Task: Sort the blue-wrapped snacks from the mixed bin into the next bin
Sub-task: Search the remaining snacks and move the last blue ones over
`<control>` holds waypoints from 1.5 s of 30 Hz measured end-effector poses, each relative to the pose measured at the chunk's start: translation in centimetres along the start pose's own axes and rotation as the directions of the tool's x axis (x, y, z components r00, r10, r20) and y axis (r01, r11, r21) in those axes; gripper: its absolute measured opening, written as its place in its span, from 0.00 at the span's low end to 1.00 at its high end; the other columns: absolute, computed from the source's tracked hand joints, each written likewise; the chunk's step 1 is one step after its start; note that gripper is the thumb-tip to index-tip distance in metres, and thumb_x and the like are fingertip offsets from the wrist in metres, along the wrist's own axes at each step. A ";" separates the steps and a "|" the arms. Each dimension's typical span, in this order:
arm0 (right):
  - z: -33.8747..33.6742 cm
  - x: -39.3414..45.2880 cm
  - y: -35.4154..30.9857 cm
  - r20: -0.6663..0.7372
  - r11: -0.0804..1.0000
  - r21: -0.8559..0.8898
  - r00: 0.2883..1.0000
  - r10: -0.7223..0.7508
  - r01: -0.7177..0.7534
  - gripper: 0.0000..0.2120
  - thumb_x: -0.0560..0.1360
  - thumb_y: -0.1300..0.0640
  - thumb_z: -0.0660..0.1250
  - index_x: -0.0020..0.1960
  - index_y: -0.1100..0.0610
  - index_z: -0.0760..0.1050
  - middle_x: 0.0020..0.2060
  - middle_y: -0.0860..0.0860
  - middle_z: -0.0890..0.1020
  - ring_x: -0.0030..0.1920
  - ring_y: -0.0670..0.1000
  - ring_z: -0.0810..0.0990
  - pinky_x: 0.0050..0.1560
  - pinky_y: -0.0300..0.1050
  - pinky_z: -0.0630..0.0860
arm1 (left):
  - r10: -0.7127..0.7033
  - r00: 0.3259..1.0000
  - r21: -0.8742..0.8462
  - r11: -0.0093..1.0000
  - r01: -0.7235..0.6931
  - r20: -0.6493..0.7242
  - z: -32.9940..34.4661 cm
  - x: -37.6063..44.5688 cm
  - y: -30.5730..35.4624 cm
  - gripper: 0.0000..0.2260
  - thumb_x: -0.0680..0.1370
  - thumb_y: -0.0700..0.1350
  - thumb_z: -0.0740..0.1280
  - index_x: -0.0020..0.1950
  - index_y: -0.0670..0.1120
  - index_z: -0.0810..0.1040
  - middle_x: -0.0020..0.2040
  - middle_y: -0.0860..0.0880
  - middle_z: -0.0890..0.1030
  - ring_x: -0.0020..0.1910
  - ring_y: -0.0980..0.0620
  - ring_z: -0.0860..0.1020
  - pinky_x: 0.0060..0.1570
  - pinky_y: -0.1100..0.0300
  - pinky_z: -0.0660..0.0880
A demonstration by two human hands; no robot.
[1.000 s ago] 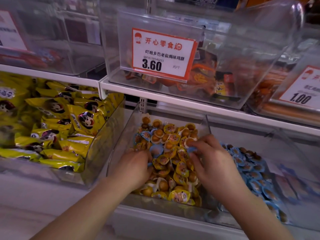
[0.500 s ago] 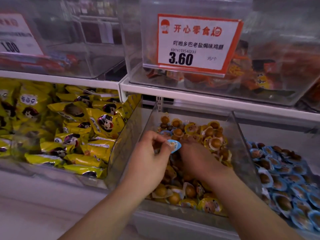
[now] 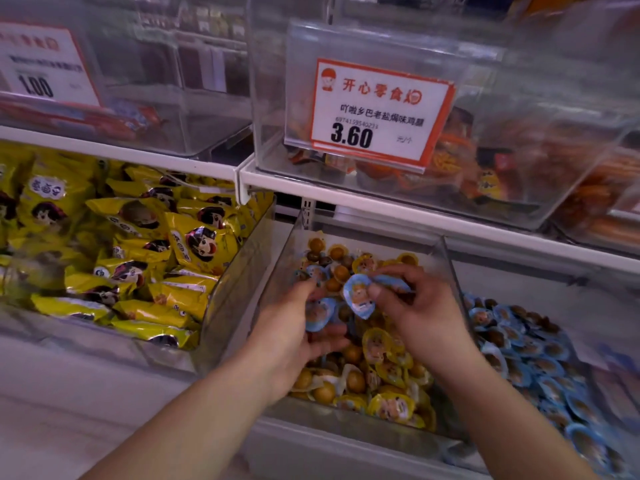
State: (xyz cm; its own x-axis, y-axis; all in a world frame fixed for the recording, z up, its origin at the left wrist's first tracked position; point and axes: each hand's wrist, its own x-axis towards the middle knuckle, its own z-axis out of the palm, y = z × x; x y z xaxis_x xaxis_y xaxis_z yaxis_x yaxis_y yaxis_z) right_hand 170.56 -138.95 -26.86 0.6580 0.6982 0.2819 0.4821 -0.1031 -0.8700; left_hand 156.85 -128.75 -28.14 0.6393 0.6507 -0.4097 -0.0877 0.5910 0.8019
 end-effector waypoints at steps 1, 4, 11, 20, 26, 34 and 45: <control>0.8 -0.8 -0.5 0.045 0.999 0.028 0.999 -0.018 0.017 0.09 0.75 0.62 0.73 0.49 0.49 0.82 0.44 0.42 0.86 0.45 0.38 0.83 0.43 0.28 0.75 | -0.067 0.995 -0.050 0.996 0.071 0.073 0.2 -0.2 -0.1 0.16 0.81 0.54 0.64 0.58 0.43 0.81 0.50 0.41 0.85 0.44 0.44 0.84 0.40 0.50 0.81; 3.9 -3.1 -0.5 0.242 0.943 -0.277 0.963 -0.119 0.186 0.12 0.78 0.53 0.68 0.61 0.51 0.78 0.55 0.44 0.80 0.58 0.44 0.75 0.59 0.36 0.71 | -0.129 0.975 -0.065 0.988 0.143 0.181 0.8 -0.5 -1.0 0.17 0.78 0.56 0.67 0.59 0.45 0.83 0.55 0.41 0.85 0.54 0.46 0.84 0.48 0.50 0.81; 2.6 -1.6 0.5 0.439 0.950 -0.257 0.897 -0.047 0.175 0.42 0.70 0.38 0.73 0.78 0.46 0.61 0.70 0.40 0.65 0.72 0.39 0.63 0.72 0.33 0.61 | -0.006 0.993 -0.195 0.981 -0.017 -0.118 -0.6 0.1 -0.9 0.05 0.80 0.38 0.67 0.53 0.40 0.81 0.42 0.42 0.83 0.27 0.51 0.80 0.24 0.62 0.75; 2.8 1.4 4.1 0.548 0.636 -0.657 0.836 0.035 0.404 0.34 0.73 0.42 0.62 0.77 0.45 0.63 0.75 0.46 0.67 0.76 0.49 0.59 0.76 0.48 0.59 | 0.086 0.979 -0.142 0.983 -0.113 -0.183 0.0 0.5 -1.4 0.07 0.82 0.39 0.63 0.55 0.42 0.80 0.45 0.43 0.79 0.25 0.52 0.73 0.21 0.64 0.63; 2.5 3.4 4.7 0.497 0.446 -0.819 0.833 0.241 0.360 0.31 0.75 0.43 0.59 0.77 0.42 0.60 0.74 0.48 0.66 0.74 0.55 0.58 0.72 0.59 0.56 | 0.009 0.994 -0.142 0.990 -0.024 -0.106 -0.8 0.2 -0.8 0.07 0.80 0.42 0.66 0.53 0.42 0.82 0.46 0.41 0.79 0.28 0.48 0.74 0.22 0.63 0.64; 4.4 2.4 4.3 0.471 0.318 -0.850 0.876 0.102 0.420 0.29 0.73 0.45 0.67 0.72 0.47 0.65 0.65 0.49 0.74 0.65 0.55 0.73 0.61 0.53 0.66 | 0.023 0.998 -0.128 0.991 -0.031 -0.066 -1.0 0.2 -0.9 0.08 0.81 0.42 0.65 0.53 0.42 0.83 0.46 0.41 0.78 0.28 0.49 0.75 0.22 0.62 0.64; 3.4 1.9 2.0 0.486 0.891 -0.410 0.873 0.033 0.195 0.05 0.77 0.54 0.67 0.50 0.45 0.73 0.42 0.42 0.79 0.44 0.44 0.78 0.44 0.41 0.74 | 0.067 0.988 -0.127 0.988 -0.085 -0.138 -0.6 0.9 -1.4 0.07 0.80 0.41 0.66 0.53 0.42 0.83 0.44 0.41 0.81 0.27 0.49 0.75 0.21 0.62 0.64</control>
State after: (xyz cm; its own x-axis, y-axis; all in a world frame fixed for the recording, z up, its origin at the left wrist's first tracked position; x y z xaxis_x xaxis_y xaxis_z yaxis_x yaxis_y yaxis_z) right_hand 170.86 -135.39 -29.46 0.3097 0.9506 0.0211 0.7949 -0.2467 -0.5544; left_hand 157.04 -128.73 -29.93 0.5201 0.7485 -0.4113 -0.2383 0.5896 0.7717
